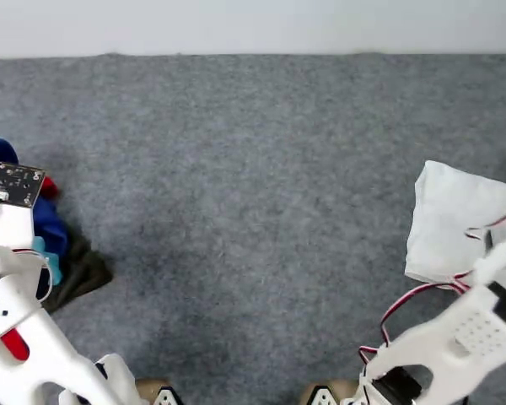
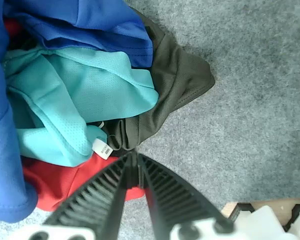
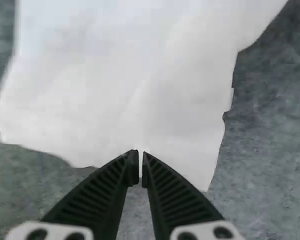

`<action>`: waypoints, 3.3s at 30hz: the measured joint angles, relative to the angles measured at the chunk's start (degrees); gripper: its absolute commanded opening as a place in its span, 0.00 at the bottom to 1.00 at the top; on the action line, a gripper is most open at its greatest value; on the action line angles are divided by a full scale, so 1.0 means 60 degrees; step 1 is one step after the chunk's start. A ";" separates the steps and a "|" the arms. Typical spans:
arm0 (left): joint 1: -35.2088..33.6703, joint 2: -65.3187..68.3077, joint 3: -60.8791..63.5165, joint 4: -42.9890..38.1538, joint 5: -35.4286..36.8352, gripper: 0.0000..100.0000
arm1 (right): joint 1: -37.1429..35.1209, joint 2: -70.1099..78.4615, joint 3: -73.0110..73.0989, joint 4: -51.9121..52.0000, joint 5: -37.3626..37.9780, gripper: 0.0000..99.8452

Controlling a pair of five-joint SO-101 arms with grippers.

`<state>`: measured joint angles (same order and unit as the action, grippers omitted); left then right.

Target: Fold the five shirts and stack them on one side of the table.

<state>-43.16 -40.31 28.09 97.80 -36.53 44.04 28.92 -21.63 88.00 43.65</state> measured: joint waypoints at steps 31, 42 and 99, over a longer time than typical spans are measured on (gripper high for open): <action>0.0938 0.0645 -0.2623 0.0103 0.0000 0.15 | -0.1612 -0.5832 0.3560 0.2081 -0.0469 0.02; -0.1172 0.5070 -0.6564 -0.0689 0.0000 0.17 | -0.3736 -0.8000 0.7267 0.2081 -0.2242 0.02; 1.1267 0.8029 -0.9802 -0.0879 0.3663 0.01 | -0.4337 -0.8044 0.7267 0.2081 -0.3736 0.02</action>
<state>24.44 7.87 -30.73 92.53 -14.55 18.02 -19.34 21.98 100.48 21.23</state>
